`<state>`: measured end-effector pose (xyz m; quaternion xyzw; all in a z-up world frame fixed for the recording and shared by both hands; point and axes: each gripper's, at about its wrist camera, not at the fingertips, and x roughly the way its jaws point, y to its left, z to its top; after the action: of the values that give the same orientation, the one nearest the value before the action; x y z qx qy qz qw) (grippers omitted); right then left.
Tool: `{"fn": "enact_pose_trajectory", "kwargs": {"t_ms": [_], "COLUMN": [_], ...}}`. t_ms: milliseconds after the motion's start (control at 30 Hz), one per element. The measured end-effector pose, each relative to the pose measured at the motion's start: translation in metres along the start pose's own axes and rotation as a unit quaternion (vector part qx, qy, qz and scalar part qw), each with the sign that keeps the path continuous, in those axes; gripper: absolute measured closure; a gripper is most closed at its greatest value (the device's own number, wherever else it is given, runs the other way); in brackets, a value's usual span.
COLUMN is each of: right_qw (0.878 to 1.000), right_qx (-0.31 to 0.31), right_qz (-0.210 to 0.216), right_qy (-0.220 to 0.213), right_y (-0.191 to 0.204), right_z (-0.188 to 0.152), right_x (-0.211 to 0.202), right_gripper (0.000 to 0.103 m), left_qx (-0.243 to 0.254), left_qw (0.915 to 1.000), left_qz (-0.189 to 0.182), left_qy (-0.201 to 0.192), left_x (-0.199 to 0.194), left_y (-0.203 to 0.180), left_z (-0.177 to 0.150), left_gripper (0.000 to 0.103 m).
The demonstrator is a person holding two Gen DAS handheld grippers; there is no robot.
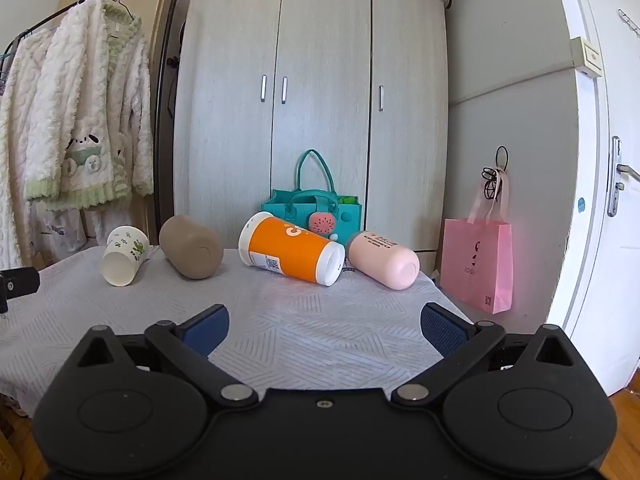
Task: Flip cup upright
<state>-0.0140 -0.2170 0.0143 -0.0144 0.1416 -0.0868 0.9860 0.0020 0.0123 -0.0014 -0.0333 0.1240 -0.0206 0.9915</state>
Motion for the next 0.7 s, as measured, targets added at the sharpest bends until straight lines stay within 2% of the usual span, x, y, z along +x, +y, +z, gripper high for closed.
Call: {"fn": "enact_pose_trajectory", "kwargs": {"t_ms": [100,333,500,700], "right_qw": [1.000,1.000,1.000,1.000], "right_qx": [-0.005,0.004,0.002,0.005], "right_qz": [0.001,0.015,0.004,0.000], "right_qy": [-0.002,0.001,0.004,0.005], "right_y": [0.003,0.002,0.005,0.005], "right_z": [0.001,0.001,-0.001,-0.001], "right_x": [0.000,-0.001,0.002,0.002], "right_gripper": [0.000,0.000,0.000,0.000], "left_qx": [-0.013,-0.020,-0.044,-0.045], "left_qw": [0.9998,0.9996,0.9987,0.9987], "left_qz": [-0.014,-0.018,-0.026,-0.024], "left_qy": [-0.007,-0.013,-0.007,-0.007], "left_x": [-0.003,-0.004,-0.002,-0.002], "left_y": [0.003,0.007,0.014,0.015], "left_z": [0.000,0.002,-0.001,-0.001], "left_gripper": [0.000,0.000,0.000,0.000]}}
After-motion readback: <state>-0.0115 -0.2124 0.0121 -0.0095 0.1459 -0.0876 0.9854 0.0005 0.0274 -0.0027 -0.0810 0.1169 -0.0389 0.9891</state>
